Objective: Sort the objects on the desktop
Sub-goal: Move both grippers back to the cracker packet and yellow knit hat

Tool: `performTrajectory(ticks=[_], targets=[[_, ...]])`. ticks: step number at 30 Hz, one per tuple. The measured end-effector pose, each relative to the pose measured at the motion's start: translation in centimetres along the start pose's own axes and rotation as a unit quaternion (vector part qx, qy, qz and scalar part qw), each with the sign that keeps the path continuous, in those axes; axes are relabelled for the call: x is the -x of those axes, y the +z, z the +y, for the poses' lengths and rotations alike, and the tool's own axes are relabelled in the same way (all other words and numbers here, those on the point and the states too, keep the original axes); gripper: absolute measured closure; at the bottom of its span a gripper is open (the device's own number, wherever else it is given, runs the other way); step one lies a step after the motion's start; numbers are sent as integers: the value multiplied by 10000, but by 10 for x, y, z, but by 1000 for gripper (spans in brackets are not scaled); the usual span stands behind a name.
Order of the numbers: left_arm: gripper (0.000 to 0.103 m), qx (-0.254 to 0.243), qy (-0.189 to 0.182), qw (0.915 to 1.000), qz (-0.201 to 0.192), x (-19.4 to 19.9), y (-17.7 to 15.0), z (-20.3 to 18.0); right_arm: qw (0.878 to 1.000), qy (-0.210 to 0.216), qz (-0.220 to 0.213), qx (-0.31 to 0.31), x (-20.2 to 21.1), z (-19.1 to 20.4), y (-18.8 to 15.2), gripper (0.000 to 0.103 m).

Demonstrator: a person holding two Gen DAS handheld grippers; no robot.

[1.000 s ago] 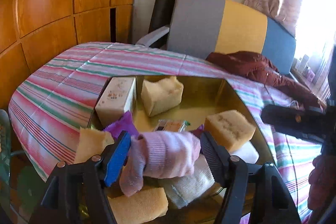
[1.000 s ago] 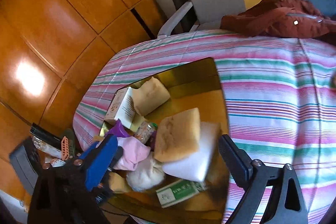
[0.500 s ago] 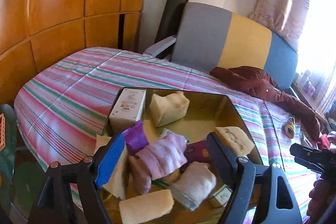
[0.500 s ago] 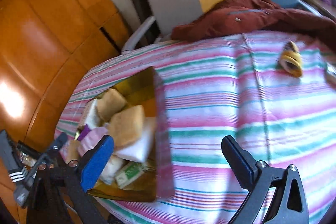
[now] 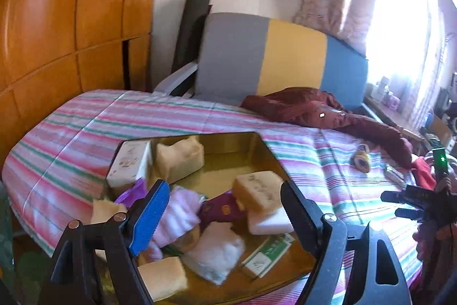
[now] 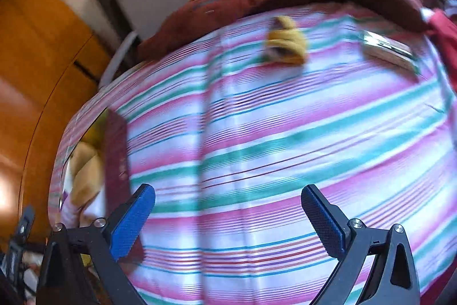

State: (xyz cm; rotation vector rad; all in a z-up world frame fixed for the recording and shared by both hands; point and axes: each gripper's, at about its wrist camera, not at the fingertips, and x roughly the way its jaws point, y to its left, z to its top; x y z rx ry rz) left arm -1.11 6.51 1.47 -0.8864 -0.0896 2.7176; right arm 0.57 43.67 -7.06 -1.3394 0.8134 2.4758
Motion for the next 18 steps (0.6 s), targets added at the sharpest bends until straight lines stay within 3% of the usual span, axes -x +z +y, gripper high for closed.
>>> performTrajectory(ticks=[8,14,18], targets=[[21,-53,-238,9997,62,-2,0,-13,9940,-549,-373,-868,29,-85,31,0],[21,-206,-453,9988,9,-1,5,-31,9930,-988,-432,-483,40,-121,48,0],[21,-361,-758,9964,65,-5,9,-49,9935,-1059,-419,-87,41,-136,67,0]])
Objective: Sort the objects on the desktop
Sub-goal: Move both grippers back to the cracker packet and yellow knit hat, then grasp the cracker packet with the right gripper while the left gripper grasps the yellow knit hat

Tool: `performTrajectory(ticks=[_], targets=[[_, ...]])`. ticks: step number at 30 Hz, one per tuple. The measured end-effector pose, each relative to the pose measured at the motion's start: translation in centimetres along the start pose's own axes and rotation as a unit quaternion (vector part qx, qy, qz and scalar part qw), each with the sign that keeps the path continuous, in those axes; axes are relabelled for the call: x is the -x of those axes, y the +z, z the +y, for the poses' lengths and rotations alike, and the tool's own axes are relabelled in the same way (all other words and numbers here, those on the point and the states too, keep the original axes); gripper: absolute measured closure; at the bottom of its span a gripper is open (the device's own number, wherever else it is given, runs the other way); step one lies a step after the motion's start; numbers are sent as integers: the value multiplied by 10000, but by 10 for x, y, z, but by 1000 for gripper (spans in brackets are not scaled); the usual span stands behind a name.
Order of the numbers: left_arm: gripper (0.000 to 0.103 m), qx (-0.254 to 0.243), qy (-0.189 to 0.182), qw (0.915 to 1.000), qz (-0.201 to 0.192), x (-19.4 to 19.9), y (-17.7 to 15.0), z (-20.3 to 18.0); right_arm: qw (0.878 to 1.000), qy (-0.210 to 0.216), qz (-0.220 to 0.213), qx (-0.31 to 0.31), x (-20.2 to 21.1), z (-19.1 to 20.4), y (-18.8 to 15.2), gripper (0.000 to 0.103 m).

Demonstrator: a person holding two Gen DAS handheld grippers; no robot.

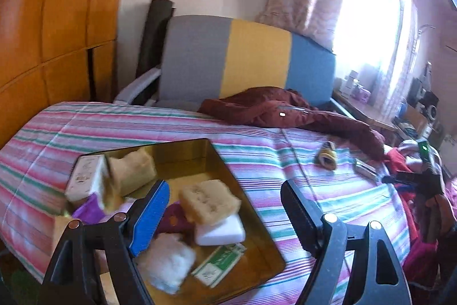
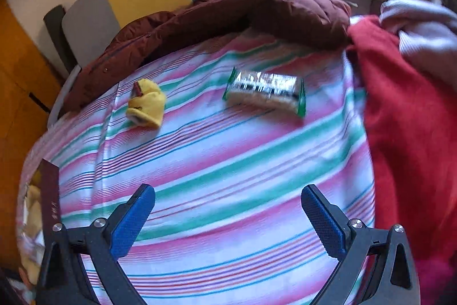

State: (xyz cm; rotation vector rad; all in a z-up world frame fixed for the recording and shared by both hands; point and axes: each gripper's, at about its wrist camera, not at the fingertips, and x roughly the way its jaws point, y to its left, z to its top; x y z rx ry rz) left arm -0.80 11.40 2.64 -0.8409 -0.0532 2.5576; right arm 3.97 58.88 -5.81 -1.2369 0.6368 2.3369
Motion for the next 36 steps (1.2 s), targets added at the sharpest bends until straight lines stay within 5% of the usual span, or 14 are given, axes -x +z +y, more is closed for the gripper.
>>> performTrajectory(ticks=[15,29,36], targets=[[21,-381,-532,9965,517,-57,6,-57,9815,-675,346,1755,-70,-9,79,0],[21,-564,-760,9910,951,-104,7,-93,9733,-312,987,2047,-130,-22,109,1],[21,-689,-875,9849,1328,-136,13,-122,9704,-150,1057,2165,-119,-9,89,52]])
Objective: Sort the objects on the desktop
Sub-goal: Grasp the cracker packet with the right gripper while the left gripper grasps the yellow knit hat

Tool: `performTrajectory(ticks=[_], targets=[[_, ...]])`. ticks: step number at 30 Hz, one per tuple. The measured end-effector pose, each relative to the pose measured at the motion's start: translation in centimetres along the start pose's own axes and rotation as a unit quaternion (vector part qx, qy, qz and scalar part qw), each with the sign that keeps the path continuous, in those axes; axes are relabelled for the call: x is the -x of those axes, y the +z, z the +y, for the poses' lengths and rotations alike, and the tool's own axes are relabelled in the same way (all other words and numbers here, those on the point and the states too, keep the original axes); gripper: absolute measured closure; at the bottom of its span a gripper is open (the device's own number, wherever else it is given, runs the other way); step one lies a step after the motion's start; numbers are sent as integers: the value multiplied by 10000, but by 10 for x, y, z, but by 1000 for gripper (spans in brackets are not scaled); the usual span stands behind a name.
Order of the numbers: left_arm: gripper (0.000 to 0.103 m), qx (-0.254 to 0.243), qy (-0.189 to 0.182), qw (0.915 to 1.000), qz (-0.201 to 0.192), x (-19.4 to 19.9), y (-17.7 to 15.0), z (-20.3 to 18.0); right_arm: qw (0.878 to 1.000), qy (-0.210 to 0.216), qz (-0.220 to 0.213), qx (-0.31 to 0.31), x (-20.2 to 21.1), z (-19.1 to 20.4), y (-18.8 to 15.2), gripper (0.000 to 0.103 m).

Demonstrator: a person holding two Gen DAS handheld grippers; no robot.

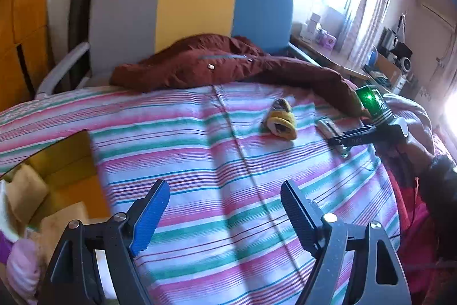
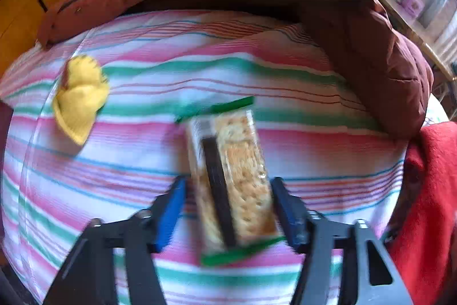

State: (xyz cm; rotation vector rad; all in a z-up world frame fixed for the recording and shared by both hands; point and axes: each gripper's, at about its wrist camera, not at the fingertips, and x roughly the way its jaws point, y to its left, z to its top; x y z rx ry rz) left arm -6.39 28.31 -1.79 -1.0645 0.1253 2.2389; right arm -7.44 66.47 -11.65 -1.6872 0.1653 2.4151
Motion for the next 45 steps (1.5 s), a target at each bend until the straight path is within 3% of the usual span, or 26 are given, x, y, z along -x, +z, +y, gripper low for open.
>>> performTrajectory(ticks=[6,10,15,17,20,29,31,34,36,40,45], targets=[[21,-178,-217,9991,311,-36,21,-30,9994,90,-229,-260,2,9,-14,50],[21,-327,-253,9984,393,-60,36,-50,9986,206,-353,-348,2,8,-18,43],[21,-556,-267,9971,444,-97,60,-71,9987,215,-400,-234,1,15,-23,32],[21,-647,-286,9966,430,-108,68,-77,9985,321,-396,-223,0,17,-24,18],[21,-717,-356,9957,475,-131,83,-84,9991,231,-362,49,-3,30,-24,9],[25,-783,-239,9937,764,-201,104,-98,9990,208,-372,-144,0,26,-23,9],[36,-792,-156,9927,897,-214,104,-98,9983,230,-472,-233,0,24,-22,9],[37,-685,-174,9916,1080,-229,100,-93,9959,378,-634,-526,3,12,-16,10],[35,-743,-160,9927,940,-229,98,-94,9952,312,-642,-673,1,2,-14,12],[27,-906,-180,9913,939,-232,93,-98,9957,50,-625,-677,-2,-4,-10,29],[26,-741,-238,9922,976,-233,95,-96,9966,-125,-599,-559,2,3,-17,49]])
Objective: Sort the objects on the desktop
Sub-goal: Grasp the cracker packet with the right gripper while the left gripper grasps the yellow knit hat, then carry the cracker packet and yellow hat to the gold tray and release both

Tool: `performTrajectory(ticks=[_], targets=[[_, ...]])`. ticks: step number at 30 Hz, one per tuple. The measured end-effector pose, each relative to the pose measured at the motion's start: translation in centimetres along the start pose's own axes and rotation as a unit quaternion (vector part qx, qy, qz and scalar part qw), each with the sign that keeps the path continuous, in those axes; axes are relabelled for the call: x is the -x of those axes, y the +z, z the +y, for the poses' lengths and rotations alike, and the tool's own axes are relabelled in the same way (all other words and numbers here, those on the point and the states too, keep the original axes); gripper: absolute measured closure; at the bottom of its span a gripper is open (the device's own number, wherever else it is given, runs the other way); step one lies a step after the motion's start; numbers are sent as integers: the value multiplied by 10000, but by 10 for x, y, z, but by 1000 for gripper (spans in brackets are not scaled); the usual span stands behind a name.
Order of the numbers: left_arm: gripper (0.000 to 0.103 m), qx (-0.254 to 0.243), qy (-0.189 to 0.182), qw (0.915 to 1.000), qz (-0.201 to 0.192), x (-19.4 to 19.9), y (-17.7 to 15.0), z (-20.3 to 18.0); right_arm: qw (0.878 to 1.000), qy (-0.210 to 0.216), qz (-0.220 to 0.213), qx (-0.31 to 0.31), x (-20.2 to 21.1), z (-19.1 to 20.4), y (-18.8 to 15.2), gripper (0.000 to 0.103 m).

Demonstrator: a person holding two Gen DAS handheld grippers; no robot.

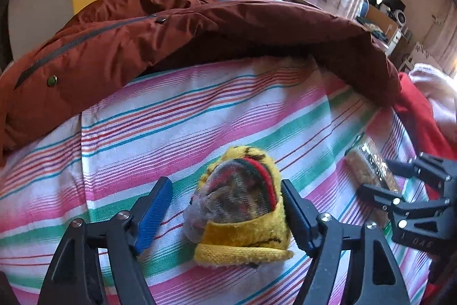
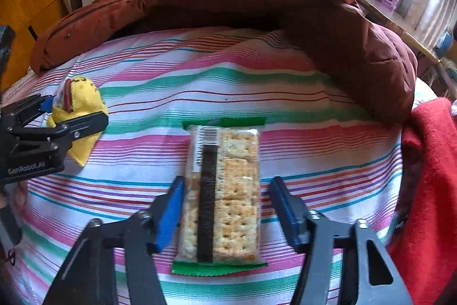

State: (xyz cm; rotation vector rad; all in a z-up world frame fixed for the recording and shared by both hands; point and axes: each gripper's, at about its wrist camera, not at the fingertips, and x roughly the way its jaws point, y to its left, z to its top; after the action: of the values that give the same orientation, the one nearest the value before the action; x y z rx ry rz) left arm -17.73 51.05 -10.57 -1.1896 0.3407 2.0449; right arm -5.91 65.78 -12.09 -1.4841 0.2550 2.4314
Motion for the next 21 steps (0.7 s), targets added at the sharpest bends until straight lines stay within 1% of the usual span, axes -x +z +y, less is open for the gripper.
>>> performTrajectory(ticks=[2,7,9,11,12,13,14,15,16,17,18,21], targets=[[26,-21,10,10000,-20,0,-1,-1,10000,-34,-3,46,0,3,-1,50],[27,-200,181,9996,-59,1,-6,-7,9999,149,73,-2,0,1,-1,47],[29,-241,282,9993,-36,1,-6,-9,9995,274,133,-63,-1,-1,-1,42],[32,-285,373,9989,-9,2,-6,-11,9989,430,184,-25,-2,0,-1,28],[35,-261,392,9989,-7,2,-6,-12,9990,411,196,44,-10,-5,3,27],[41,-214,401,9990,-16,4,-7,-10,9993,296,181,148,-13,-3,8,28],[43,-168,413,9990,-27,5,-7,-9,9994,162,154,261,-13,1,7,29],[48,-129,426,9990,-39,7,-8,-6,9993,115,146,327,-12,4,7,31],[50,-90,408,9991,-42,9,-9,-3,9992,139,143,339,-9,5,5,39],[51,-83,404,9991,-39,10,-8,-1,9992,127,116,357,-8,7,6,51],[53,-84,416,9991,-35,11,-10,0,9992,99,77,383,-6,9,5,55],[56,-13,433,9991,-37,17,-16,3,9987,14,-2,508,-5,13,5,57]])
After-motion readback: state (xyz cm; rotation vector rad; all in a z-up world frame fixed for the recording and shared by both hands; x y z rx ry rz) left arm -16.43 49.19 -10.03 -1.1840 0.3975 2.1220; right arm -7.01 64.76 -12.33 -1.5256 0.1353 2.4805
